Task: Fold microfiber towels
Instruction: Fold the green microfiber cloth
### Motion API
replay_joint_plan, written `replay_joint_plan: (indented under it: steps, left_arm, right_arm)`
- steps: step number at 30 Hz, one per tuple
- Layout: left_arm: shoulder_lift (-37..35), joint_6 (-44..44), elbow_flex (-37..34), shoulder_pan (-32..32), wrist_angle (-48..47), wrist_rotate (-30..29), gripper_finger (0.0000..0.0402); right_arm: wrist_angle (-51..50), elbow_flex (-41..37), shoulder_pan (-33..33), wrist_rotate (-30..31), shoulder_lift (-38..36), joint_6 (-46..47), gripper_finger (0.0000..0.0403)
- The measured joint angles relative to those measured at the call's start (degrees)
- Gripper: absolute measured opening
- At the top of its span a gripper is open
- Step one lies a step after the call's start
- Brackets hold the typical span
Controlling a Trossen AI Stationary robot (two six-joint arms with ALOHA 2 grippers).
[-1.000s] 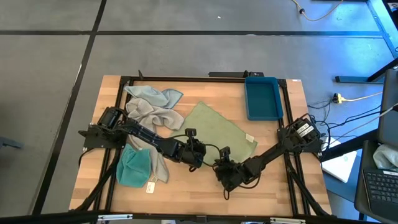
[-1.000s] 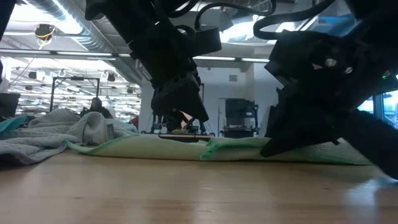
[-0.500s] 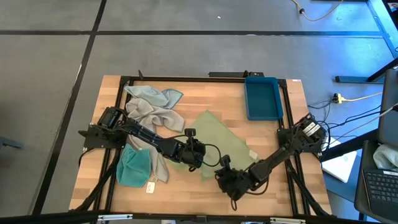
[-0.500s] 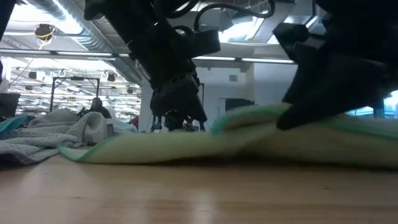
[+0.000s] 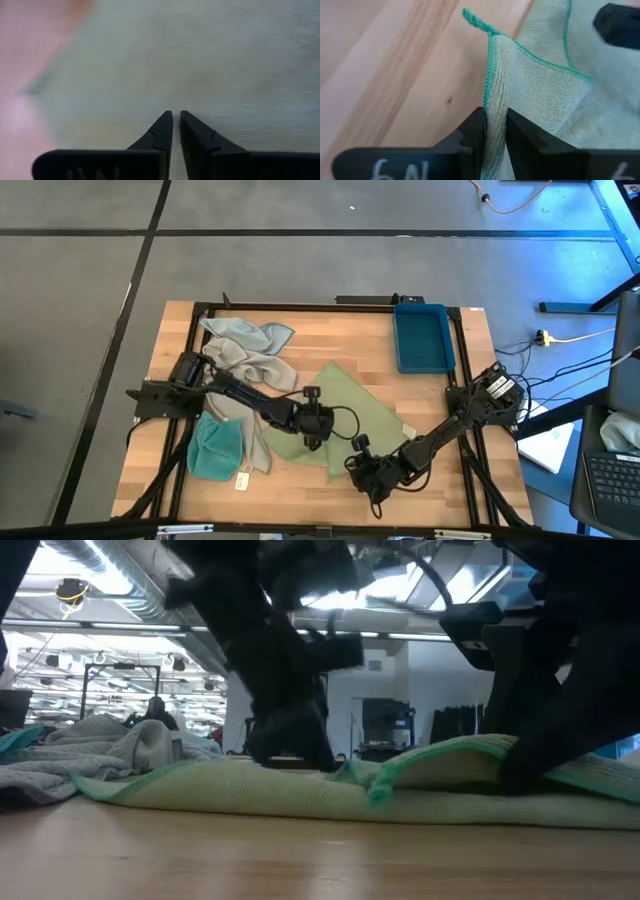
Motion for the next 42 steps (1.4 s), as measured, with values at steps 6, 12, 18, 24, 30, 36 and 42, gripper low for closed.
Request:
replay_joint_plan:
  steps: [6, 12, 18, 24, 30, 36, 42]
  left_arm:
    - [2.0, 0.6, 0.4, 3.5, 2.7, 5.1, 0.0027]
    - [2.3, 2.4, 0.3, 6.9, 1.9, 1.1, 0.0027]
    - [2.4, 2.6, 0.2, 9.8, 1.6, -0.5, 0.0027]
    - [2.4, 3.4, 0.1, 11.4, 1.5, -2.0, 0.0027]
    - [2.4, 3.9, 0.1, 11.5, 1.5, -2.0, 0.0027]
    - [2.3, 4.0, 0.1, 10.7, 1.4, -2.2, 0.0027]
    - [-1.8, 4.1, -0.3, 6.9, -3.1, 0.3, 0.0027]
  right_arm:
    - [0.2, 0.0, 0.0, 0.0, 0.0, -0.2, 0.008]
    - [0.3, 0.0, 0.0, 0.0, 0.0, -1.4, 0.008]
    - [0.3, 0.0, 0.1, 0.0, 0.0, -1.6, 0.008]
    - [0.4, 0.0, 0.1, -6.2, 0.0, -1.7, 0.008]
    - [1.5, 0.0, 0.0, -11.3, 0.0, -1.6, 0.008]
    - [2.6, 0.0, 0.0, -12.5, 0.0, -1.5, 0.0081]
    - [0.2, -0.1, 0.0, -10.3, -2.1, 0.1, 0.0081]
